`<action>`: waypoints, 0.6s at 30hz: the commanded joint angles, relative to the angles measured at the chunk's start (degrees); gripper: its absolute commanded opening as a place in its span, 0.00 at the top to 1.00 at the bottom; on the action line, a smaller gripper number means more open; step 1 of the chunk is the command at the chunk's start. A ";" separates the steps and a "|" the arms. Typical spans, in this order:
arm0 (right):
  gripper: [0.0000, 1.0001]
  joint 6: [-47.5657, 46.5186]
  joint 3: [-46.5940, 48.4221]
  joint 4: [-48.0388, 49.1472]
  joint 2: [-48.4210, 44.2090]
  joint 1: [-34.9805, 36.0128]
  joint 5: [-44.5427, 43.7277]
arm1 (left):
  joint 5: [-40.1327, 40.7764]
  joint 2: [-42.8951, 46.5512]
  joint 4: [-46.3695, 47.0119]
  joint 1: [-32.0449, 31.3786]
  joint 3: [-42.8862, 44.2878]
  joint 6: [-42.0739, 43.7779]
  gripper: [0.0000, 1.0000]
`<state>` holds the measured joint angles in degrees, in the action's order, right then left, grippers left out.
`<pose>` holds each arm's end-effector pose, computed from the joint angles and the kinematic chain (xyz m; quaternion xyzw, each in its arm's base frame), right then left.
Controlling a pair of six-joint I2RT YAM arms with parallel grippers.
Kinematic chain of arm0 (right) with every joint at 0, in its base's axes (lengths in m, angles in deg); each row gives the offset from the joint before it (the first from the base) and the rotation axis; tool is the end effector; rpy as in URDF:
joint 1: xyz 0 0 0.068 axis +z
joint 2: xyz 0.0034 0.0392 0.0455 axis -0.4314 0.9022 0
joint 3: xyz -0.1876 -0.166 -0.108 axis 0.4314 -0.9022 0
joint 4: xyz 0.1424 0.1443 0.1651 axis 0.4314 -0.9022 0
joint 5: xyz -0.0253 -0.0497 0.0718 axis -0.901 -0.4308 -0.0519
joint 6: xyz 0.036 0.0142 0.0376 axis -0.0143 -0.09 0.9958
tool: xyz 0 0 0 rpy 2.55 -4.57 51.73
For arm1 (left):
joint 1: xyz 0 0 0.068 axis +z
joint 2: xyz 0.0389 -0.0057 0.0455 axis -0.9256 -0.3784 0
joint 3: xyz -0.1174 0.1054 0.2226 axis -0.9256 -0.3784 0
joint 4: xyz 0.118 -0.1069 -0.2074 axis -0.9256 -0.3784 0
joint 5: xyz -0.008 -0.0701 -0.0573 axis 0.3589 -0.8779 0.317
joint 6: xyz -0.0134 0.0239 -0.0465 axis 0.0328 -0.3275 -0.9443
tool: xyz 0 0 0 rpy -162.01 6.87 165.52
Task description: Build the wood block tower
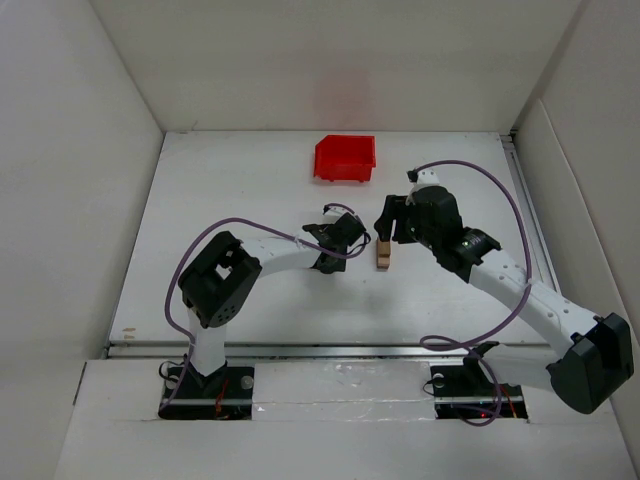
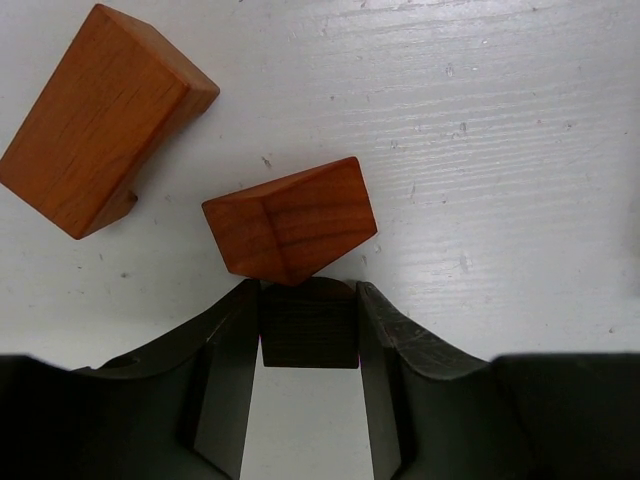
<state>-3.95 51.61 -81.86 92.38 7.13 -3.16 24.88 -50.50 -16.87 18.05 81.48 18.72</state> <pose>0.2293 0.1414 0.3050 -0.0461 0.8621 0.1813 0.4710 0.2607 -0.2893 0.1701 0.0793 0.9438 -0.0643 0.3143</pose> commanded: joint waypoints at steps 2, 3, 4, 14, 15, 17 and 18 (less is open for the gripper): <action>0.34 -0.95 0.43 2.21 -0.29 0.54 -0.18 | 0.53 0.38 0.08 0.32 -0.37 0.16 0.78; 0.34 -1.04 0.34 2.12 -0.20 0.54 -0.27 | 0.62 0.82 -0.09 0.32 -0.45 0.16 0.81; 0.34 -0.95 0.17 2.38 -0.46 0.54 -0.27 | 0.53 1.17 0.00 0.32 -0.37 -0.02 0.89; 0.34 -2.53 -9.40 15.39 -17.56 -3.41 16.06 | -5.87 22.60 9.48 -0.21 -5.02 -0.89 1.00; 0.33 -2.70 -11.59 19.22 -19.34 -4.72 17.64 | -6.49 26.19 10.18 -0.21 -5.55 -1.51 1.00; 0.32 -3.05 -13.53 22.15 -22.42 -5.27 22.30 | -8.07 28.94 11.51 -0.21 -5.55 -1.95 1.00; 0.31 -3.32 -14.85 24.25 -24.44 -6.05 24.06 | -8.95 31.38 11.60 0.40 -5.46 -2.82 1.00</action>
<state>-5.63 38.85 -68.59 71.48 2.17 12.27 18.89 -24.71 -9.37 18.01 76.11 17.73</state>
